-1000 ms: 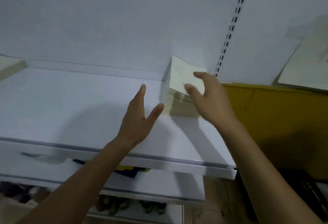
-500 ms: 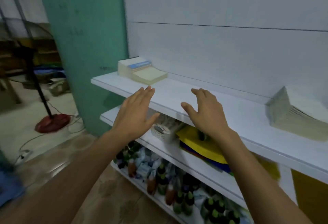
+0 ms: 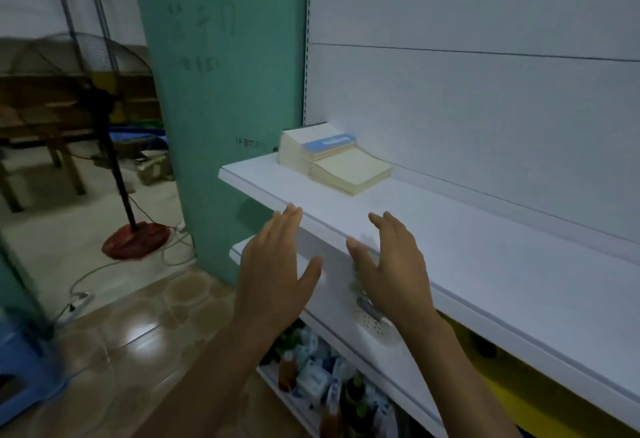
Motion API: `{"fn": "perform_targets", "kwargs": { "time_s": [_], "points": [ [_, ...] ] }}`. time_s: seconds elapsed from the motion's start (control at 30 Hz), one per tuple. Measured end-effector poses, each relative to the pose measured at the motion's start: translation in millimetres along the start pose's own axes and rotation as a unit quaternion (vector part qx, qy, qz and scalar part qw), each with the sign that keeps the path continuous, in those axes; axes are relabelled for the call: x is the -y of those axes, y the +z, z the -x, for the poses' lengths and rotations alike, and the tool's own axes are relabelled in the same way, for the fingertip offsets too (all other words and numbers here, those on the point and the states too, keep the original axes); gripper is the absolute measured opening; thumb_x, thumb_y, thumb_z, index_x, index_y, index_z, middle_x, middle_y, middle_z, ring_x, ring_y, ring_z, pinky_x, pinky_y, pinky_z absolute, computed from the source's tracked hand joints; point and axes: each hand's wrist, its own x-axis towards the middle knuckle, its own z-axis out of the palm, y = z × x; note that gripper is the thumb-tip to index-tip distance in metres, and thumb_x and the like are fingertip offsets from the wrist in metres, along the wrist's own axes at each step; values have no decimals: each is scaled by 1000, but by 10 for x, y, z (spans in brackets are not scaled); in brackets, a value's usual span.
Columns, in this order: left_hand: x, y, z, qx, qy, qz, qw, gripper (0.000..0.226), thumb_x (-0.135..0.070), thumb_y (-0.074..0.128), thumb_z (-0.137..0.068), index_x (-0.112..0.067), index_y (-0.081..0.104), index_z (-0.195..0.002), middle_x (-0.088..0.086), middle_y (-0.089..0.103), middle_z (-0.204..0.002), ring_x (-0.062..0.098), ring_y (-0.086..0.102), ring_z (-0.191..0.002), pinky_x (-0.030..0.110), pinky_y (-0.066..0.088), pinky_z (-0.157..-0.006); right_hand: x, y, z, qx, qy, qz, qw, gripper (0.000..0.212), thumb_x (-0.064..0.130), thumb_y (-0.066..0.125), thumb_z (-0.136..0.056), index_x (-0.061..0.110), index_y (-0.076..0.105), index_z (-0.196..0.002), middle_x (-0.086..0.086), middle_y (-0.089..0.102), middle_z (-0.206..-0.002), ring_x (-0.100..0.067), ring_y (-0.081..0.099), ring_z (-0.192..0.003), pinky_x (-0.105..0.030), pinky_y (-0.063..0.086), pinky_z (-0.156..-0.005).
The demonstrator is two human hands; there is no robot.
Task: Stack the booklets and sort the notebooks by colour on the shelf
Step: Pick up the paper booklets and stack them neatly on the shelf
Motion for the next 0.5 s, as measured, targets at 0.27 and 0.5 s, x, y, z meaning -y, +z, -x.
{"fn": "perform_targets", "kwargs": {
  "time_s": [0.27, 0.5],
  "points": [
    [1000, 484, -1451, 56, -55, 105, 991, 63, -34, 57, -91, -22, 29, -146, -5, 36, -148, 10, 31, -134, 34, 28, -112, -210, 987, -2060, 33, 8, 108, 994, 68, 50, 49, -93, 15, 27, -148, -8, 19, -158, -24, 17, -146, -37, 17, -116],
    [1431, 947, -2383, 166, -91, 188, 964, 38, -36, 54, -92, -26, 50, -129, -12, 56, -127, 3, 52, -113, 25, 43, -98, -558, 1680, -3234, 154, 82, 243, 954, 97, 75, 30, -85, 10, 3, -151, -13, 0, -160, -28, -2, -147, -49, 3, -119]
  ]
}}
